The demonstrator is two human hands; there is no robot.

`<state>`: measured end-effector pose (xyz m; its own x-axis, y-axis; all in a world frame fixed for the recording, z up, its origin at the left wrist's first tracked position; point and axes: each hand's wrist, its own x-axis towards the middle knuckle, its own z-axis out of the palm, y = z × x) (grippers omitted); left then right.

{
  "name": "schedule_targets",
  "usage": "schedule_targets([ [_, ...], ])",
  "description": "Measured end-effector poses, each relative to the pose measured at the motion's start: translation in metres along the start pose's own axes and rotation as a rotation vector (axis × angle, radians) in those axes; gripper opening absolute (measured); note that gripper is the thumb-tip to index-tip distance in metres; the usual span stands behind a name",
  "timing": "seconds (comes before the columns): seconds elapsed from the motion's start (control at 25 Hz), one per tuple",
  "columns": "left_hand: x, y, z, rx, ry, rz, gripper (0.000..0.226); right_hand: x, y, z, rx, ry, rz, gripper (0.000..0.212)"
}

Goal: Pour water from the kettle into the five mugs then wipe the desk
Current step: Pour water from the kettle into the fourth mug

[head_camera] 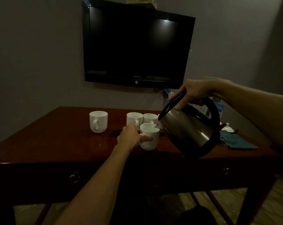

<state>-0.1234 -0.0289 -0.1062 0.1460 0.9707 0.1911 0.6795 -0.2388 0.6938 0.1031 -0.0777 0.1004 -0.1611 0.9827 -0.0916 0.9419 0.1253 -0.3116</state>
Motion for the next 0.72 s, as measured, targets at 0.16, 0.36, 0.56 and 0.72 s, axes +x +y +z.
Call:
schedule_targets([
  [0.16, 0.0000, -0.0002, 0.0001, -0.009, -0.008, 0.009, 0.053, -0.0008, -0.0010, 0.0002, -0.004, 0.001, -0.004, 0.067],
  [0.36, 0.0011, -0.0005, 0.0006, -0.012, -0.025, 0.009, 0.052, -0.0007, -0.0018, 0.0001, -0.013, -0.006, -0.010, 0.068],
  [0.56, -0.0004, -0.0005, 0.0004, -0.013, -0.006, 0.018, 0.048, -0.0016, -0.0001, 0.0002, 0.003, -0.007, -0.010, 0.066],
  [0.72, -0.0004, 0.0002, 0.0005, -0.014, -0.005, 0.021, 0.049, -0.0030, 0.0004, 0.0003, -0.004, -0.004, -0.017, 0.065],
])
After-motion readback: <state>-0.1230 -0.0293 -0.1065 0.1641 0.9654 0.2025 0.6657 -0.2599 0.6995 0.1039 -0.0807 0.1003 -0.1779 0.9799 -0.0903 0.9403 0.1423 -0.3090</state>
